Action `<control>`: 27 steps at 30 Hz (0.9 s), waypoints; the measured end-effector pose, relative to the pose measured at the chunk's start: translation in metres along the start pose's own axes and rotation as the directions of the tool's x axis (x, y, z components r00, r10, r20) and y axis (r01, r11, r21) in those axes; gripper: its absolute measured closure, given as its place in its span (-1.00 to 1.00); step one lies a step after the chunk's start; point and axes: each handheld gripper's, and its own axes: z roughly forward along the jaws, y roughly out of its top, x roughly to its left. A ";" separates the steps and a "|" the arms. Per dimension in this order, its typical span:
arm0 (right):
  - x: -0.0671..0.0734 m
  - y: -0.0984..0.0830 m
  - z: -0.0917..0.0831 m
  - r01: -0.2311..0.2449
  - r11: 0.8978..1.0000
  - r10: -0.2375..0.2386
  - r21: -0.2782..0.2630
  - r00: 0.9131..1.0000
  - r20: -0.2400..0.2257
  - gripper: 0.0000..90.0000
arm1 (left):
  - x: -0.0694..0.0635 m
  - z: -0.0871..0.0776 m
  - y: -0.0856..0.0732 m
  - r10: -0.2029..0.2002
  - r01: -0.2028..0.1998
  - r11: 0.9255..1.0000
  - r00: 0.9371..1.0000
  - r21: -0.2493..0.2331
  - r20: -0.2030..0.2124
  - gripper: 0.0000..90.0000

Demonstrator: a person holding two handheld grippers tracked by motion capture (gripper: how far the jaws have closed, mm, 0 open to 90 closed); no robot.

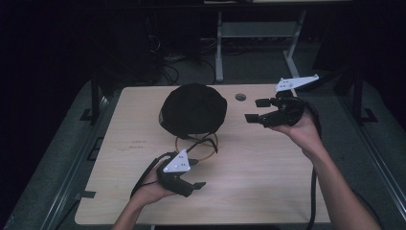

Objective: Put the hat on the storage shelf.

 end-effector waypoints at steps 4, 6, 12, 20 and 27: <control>-0.003 -0.012 -0.003 -0.014 1.000 0.014 0.002 1.000 0.005 -0.53 | 0.000 0.000 0.000 -0.003 0.003 1.000 1.000 0.001 0.000 -0.45; -0.004 -0.018 -0.005 -0.026 1.000 0.026 0.004 1.000 0.008 -0.55 | 0.000 0.000 0.000 -0.002 0.002 1.000 1.000 0.001 -0.001 -0.45; -0.008 -0.035 -0.012 -0.049 0.999 0.049 0.004 0.999 0.018 -0.56 | 0.000 0.000 -0.001 -0.007 0.007 1.000 1.000 -0.001 -0.004 -0.45; -0.009 -0.056 -0.021 -0.068 0.998 0.068 0.006 0.997 0.032 -0.58 | 0.001 -0.001 -0.002 -0.010 0.010 1.000 1.000 -0.001 -0.005 -0.45; -0.010 -0.074 -0.026 -0.089 0.996 0.088 0.011 0.995 0.045 -0.59 | 0.002 -0.002 -0.003 -0.016 0.016 1.000 1.000 -0.004 -0.007 -0.45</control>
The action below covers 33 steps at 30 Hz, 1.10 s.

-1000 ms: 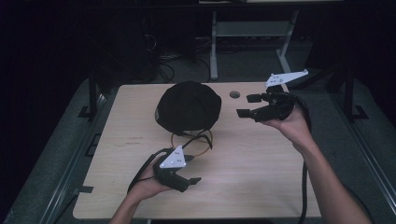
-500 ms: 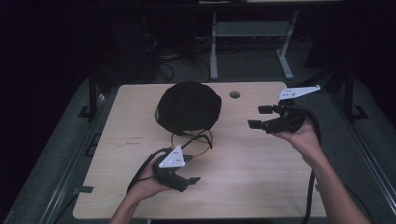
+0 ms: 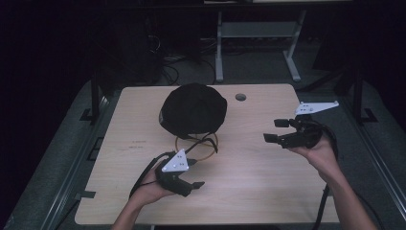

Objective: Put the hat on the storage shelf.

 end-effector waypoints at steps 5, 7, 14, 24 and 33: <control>-0.002 -0.014 -0.005 -0.023 1.000 0.023 0.000 1.000 0.007 -0.59 | 0.001 -0.001 -0.001 -0.007 0.007 1.000 1.000 -0.004 -0.001 -0.45; -0.003 -0.020 -0.007 -0.028 1.000 0.028 -0.001 1.000 0.012 -0.59 | 0.002 -0.002 -0.001 -0.009 0.009 1.000 1.000 -0.004 -0.002 -0.45; -0.007 -0.040 -0.012 -0.050 0.999 0.050 0.012 0.998 0.022 -0.59 | 0.003 -0.002 -0.003 -0.014 0.014 1.000 1.000 0.000 -0.003 -0.45; -0.008 -0.070 -0.018 -0.089 0.995 0.088 0.033 0.996 0.033 -0.60 | 0.003 -0.004 -0.004 -0.018 0.018 1.000 1.000 0.004 -0.005 -0.45; -0.010 -0.096 -0.026 -0.124 0.991 0.122 0.039 0.991 0.053 -0.62 | 0.004 -0.003 -0.006 -0.034 0.034 0.999 0.999 0.012 -0.003 -0.45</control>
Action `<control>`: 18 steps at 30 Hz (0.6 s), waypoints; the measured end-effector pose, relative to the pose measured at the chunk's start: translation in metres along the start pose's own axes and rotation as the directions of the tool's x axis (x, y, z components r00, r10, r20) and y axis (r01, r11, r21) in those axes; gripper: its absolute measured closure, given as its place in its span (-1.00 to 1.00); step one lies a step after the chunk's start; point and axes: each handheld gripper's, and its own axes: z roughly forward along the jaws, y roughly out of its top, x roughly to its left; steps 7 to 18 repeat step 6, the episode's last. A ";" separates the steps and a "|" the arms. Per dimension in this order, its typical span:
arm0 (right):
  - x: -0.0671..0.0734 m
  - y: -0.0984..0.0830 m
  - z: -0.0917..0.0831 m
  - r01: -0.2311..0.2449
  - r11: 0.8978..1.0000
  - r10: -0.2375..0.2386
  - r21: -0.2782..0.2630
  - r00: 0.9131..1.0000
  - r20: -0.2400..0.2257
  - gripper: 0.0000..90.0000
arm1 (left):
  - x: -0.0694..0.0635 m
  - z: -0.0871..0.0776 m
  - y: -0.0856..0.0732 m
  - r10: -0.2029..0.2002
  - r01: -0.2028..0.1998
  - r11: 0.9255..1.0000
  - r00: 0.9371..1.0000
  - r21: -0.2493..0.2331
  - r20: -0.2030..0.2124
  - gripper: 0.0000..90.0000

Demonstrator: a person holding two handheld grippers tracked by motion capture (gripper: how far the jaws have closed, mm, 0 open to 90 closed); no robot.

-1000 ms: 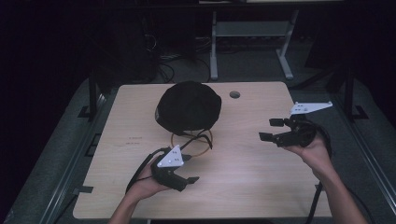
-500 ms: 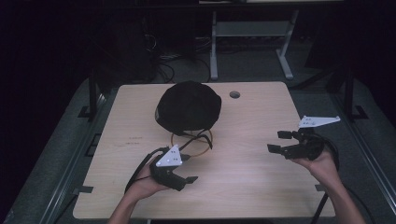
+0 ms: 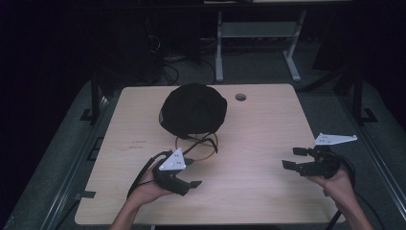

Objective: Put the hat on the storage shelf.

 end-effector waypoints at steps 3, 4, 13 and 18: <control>0.004 -0.008 0.000 0.001 1.000 0.000 -0.005 1.000 0.010 -0.64 | 0.000 0.000 0.000 -0.003 0.003 1.000 1.000 0.002 0.003 -0.45; 0.007 -0.011 0.000 0.007 1.000 -0.007 -0.005 1.000 0.012 -0.66 | 0.000 0.000 0.000 -0.005 0.005 1.000 1.000 0.002 0.005 -0.45; 0.014 -0.017 0.002 0.020 1.000 -0.020 0.002 0.999 0.028 -0.68 | 0.001 0.000 0.000 -0.006 0.006 1.000 1.000 0.000 0.006 -0.45; 0.014 -0.017 0.002 0.020 1.000 -0.020 0.002 0.999 0.028 -0.68 | 0.001 0.000 0.000 -0.006 0.006 1.000 1.000 0.000 0.006 -0.45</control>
